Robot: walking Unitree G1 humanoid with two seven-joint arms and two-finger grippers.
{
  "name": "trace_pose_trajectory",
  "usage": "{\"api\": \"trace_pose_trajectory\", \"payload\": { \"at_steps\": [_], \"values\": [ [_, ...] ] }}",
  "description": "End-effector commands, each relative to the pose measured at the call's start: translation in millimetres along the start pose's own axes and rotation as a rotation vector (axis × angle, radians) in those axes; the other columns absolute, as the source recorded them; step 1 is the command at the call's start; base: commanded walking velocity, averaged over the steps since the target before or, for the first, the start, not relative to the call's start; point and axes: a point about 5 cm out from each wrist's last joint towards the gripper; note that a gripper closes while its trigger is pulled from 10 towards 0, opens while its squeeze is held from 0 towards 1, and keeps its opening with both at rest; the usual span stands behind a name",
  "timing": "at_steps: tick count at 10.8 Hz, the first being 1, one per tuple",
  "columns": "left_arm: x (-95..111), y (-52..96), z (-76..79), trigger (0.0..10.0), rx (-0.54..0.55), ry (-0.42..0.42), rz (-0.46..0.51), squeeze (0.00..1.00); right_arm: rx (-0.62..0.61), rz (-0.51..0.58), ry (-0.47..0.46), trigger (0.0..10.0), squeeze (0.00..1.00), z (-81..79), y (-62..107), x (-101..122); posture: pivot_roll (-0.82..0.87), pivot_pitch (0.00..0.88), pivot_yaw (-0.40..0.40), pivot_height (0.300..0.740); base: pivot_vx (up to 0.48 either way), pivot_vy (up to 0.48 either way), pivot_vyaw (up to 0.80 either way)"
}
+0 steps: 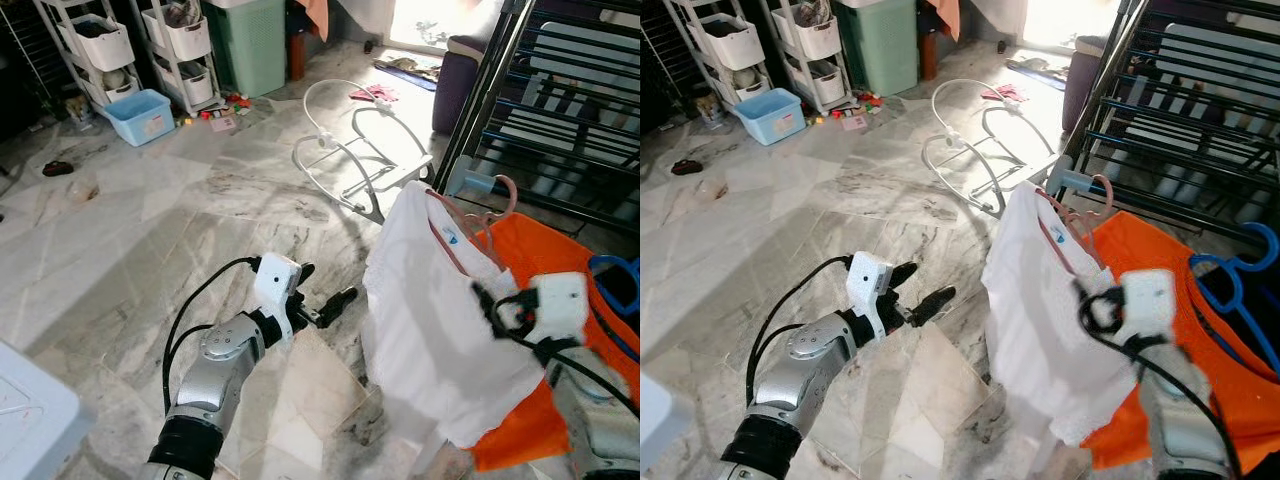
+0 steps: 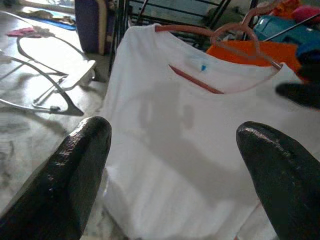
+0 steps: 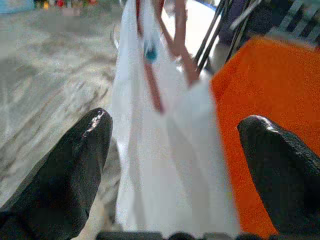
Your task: Hang hanger
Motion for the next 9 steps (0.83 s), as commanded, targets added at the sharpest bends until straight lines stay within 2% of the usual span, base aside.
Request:
{"api": "trace_pose_trajectory", "payload": {
  "at_steps": [1,2,3,4,6,7,9],
  "values": [
    [-1,-1.5,0.6,10.0,-0.008,-0.02,-0.014,0.0,-0.014,-0.026,0.006,10.0,0.0,7.3,-2.2,-1,0.09,0.087,-0.029,0.74,0.0,0.0,0.0],
    [-1,-2.3,0.4,10.0,-0.009,-0.024,-0.015,0.0,-0.027,-0.057,0.002,7.6,0.0,14.2,-10.3,-1,0.1,0.087,-0.025,0.74,0.0,0.0,0.0],
    [-2,-2.6,0.7,10.0,-0.009,-0.03,-0.017,0.0,-0.024,-0.064,0.006,0.7,0.0,15.5,-14.7,0,0.1,0.087,-0.025,0.74,0.0,0.0,0.0],
    [-2,-3.3,0.7,10.0,-0.007,-0.033,-0.019,0.0,-0.006,-0.076,0.008,0.0,0.0,15.5,-23.7,5,0.1,0.084,-0.023,0.74,0.0,0.0,0.0],
    [-3,-3.9,0.9,10.0,-0.004,-0.036,-0.024,0.0,0.042,-0.09,0.007,0.0,0.0,17.2,-40.7,22,0.1,0.079,-0.03,0.74,0.0,0.0,0.0],
    [-4,-4.0,1.4,10.0,0.0,-0.037,-0.026,0.0,0.059,-0.107,-0.036,0.0,0.0,18.6,-45.1,27,0.1,0.077,-0.036,0.74,0.0,0.0,0.0],
    [-6,-3.1,2.3,10.0,0.016,-0.036,-0.031,0.0,0.061,-0.133,-0.02,0.0,0.0,24.5,-47.0,28,0.12,0.076,-0.047,0.74,0.0,0.0,0.0]
  ]
}}
Point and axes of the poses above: a point about 5 cm out from each wrist's last joint towards the gripper, its own y axis pointing back from the gripper into the wrist, its own x axis along the axis of the wrist's last joint, z = x × y, and after that the axes turned 15 degrees about -y, right-handed
